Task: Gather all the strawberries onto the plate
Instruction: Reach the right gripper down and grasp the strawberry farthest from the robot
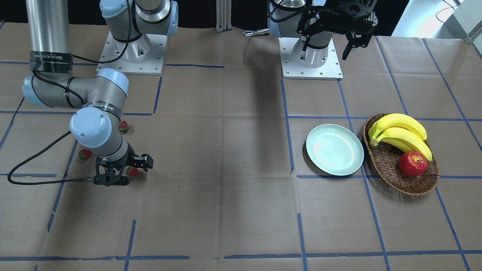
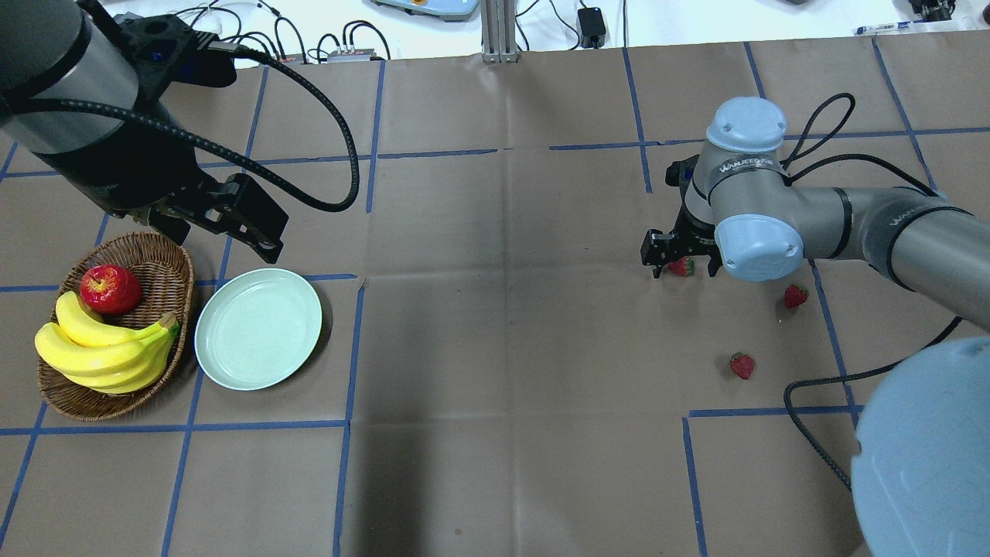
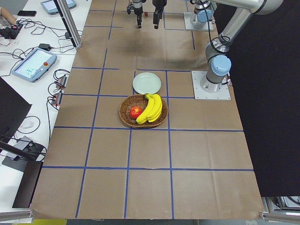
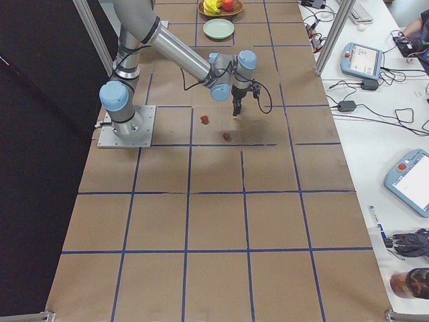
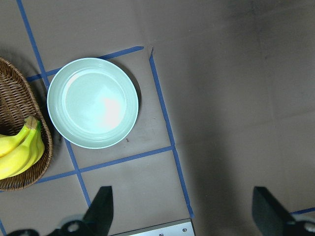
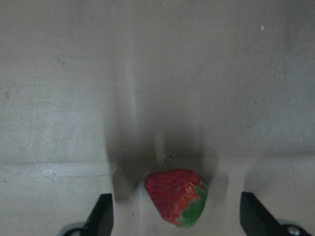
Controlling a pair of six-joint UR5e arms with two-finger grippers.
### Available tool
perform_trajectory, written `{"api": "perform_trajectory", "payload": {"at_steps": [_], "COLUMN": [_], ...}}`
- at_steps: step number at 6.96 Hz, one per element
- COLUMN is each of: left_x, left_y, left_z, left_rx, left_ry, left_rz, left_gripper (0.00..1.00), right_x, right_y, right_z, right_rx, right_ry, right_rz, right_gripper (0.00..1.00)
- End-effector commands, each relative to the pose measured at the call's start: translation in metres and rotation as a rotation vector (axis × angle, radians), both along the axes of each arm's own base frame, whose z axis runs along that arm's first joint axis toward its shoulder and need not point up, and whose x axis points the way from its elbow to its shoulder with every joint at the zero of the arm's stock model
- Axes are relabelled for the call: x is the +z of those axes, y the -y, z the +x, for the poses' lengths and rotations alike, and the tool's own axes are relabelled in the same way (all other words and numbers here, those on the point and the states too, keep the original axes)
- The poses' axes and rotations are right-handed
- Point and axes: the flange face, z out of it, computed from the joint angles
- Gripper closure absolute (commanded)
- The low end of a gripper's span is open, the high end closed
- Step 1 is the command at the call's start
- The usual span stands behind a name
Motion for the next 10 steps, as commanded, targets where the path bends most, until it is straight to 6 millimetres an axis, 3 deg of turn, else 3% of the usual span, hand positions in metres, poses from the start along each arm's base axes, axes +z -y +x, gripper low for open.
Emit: {"api": "perform_trajectory", "payload": {"at_steps": [1, 3, 5, 6, 8, 10], "left_x": [0.0, 0.0, -0.004, -0.004, -0.004, -0.005], "left_y": [-0.001, -0.001, -0.005, -0.006, -0.006, -0.006], "left_z": [0.0, 0.0, 0.0, 0.0, -0.001, -0.001], "left_rx": [0.0, 0.001, 0.0, 0.0, 0.001, 0.001], "left_ry": [0.001, 0.001, 0.003, 0.002, 0.0, 0.0], "left_rz": [0.0, 0.001, 0.007, 0.006, 0.006, 0.007], "left_gripper": [0.0, 0.0, 0.0, 0.0, 0.0, 0.0], "right_x": [0.004, 0.015, 0.04, 0.05, 0.06, 0.053], "right_y": [0.002, 0.01, 0.028, 0.029, 0.008, 0.002], "right_z": [-0.001, -0.002, 0.003, 0.024, 0.139, 0.219], "right_rx": [-0.002, -0.003, -0.008, -0.047, -0.065, -0.143], "right_ry": [-0.002, -0.005, -0.005, -0.004, 0.035, 0.084], "right_rz": [-0.01, -0.036, -0.047, -0.057, -0.087, -0.079], "right_gripper": [0.59, 0.73, 0.73, 0.73, 0.73, 0.73]}}
